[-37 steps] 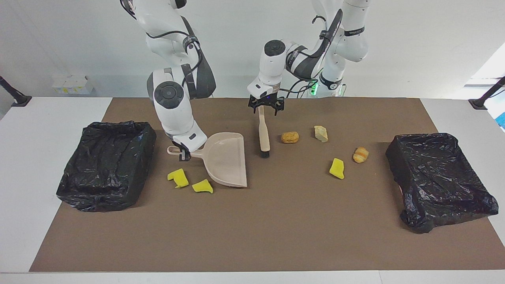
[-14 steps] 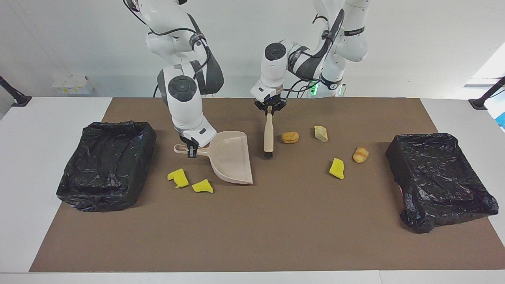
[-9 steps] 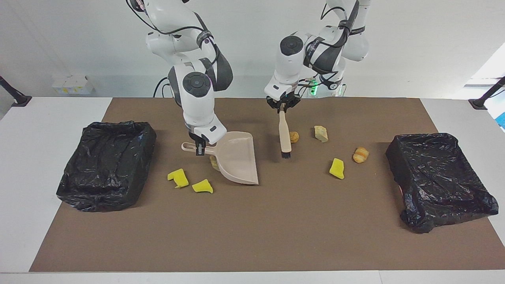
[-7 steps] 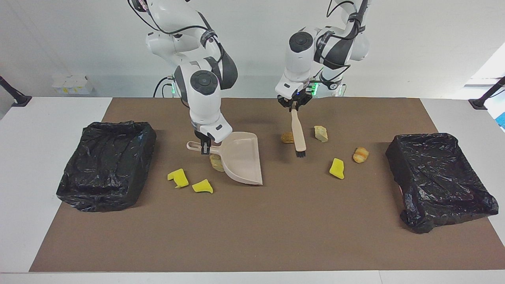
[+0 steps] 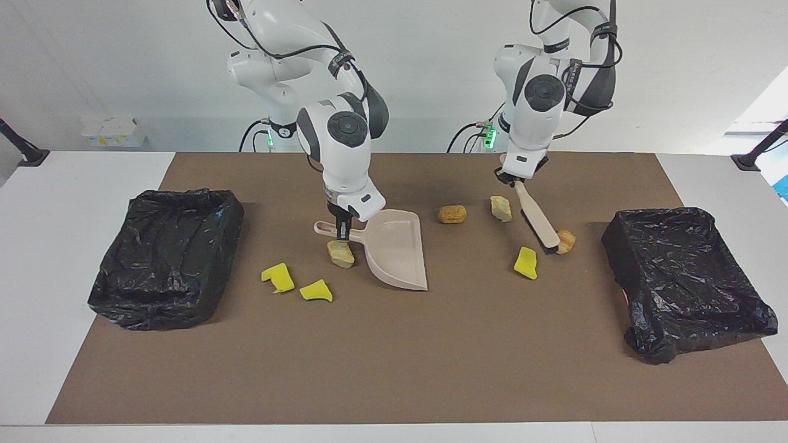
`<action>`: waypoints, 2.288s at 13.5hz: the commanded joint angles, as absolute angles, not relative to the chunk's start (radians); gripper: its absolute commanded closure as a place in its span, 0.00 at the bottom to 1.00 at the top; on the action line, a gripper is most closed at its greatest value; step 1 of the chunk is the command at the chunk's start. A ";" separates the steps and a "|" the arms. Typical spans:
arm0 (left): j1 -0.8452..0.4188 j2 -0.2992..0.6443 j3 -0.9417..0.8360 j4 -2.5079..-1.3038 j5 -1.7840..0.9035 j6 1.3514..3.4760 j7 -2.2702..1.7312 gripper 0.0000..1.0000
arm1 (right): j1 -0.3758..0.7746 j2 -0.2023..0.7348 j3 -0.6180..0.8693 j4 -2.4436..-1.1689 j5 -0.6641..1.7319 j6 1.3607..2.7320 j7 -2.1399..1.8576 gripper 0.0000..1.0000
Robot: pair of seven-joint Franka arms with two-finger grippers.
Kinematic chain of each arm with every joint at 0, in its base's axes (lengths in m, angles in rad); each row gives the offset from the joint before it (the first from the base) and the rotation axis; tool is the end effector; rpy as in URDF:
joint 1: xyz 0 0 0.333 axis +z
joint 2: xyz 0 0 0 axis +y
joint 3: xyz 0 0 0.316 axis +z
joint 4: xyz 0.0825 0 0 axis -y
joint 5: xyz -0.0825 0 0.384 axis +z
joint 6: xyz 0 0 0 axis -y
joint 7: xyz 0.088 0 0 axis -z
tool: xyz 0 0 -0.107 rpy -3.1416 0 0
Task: Sweep and dump trash in bin
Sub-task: 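Grasp the beige brush with the left gripper and lift it, then sweep the scraps with the brush toward the dustpan using the left gripper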
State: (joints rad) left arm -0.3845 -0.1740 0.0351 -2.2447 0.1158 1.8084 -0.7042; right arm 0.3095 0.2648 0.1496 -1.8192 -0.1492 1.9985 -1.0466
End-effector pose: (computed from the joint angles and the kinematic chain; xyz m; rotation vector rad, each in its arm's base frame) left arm 0.4362 -0.1484 0.4211 -2.8753 -0.4512 0.2563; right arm 0.5586 0.2601 0.3875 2.1728 2.1703 -0.1616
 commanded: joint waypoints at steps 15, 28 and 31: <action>-0.285 -0.176 0.015 -2.395 0.094 2.008 -0.328 1.00 | 0.307 0.255 0.153 -1.867 -0.173 2.045 -1.009 1.00; -0.465 -0.169 0.011 -2.256 -0.008 1.784 -0.582 1.00 | 0.307 0.255 0.153 -1.868 -0.172 2.048 -1.008 1.00; -0.526 -0.195 0.011 -2.275 -0.008 1.717 -0.872 1.00 | 0.305 0.255 0.153 -1.868 -0.172 2.046 -1.008 1.00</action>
